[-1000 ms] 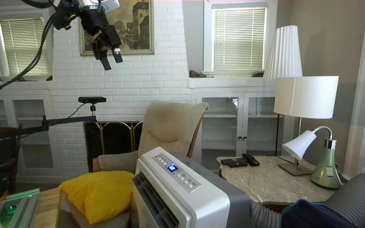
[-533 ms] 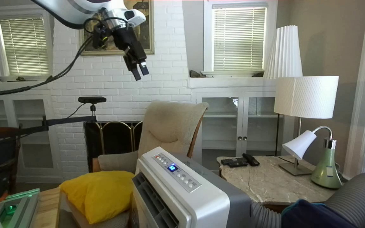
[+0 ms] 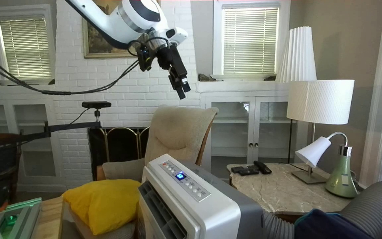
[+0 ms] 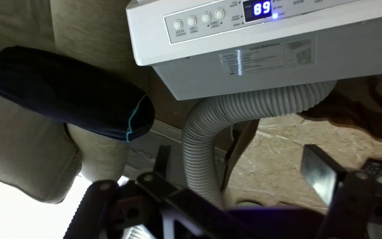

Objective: Move the pencil case to the armchair

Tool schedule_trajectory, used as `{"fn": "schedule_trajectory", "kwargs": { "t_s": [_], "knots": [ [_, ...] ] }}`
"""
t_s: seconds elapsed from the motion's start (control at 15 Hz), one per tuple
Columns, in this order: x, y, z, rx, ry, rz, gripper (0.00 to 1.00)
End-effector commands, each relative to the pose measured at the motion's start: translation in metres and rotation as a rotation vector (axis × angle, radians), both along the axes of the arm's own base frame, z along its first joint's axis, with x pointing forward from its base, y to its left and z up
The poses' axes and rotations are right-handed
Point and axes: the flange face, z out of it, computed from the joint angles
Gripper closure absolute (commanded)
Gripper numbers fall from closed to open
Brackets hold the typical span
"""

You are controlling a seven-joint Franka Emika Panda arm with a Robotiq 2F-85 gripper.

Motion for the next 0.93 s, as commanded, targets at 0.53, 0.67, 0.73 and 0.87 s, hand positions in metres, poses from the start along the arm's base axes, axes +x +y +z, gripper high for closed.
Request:
{"fn": "schedule_trajectory", "kwargs": {
  "t_s": [0.53,0.67,0.73,0.87],
  "knots": [
    [0.113,-0.083,-0.079,-0.062,0.115,-0.168,0.00],
    [0.128,-0.105,-0.090,-0.104,0.097,-0.173,0.00],
    [0.136,-0.116,-0.097,-0.130,0.080,-0.177,0.00],
    [0.147,-0.137,-0.109,-0.173,0.089,-0.153,0.00]
  ]
}}
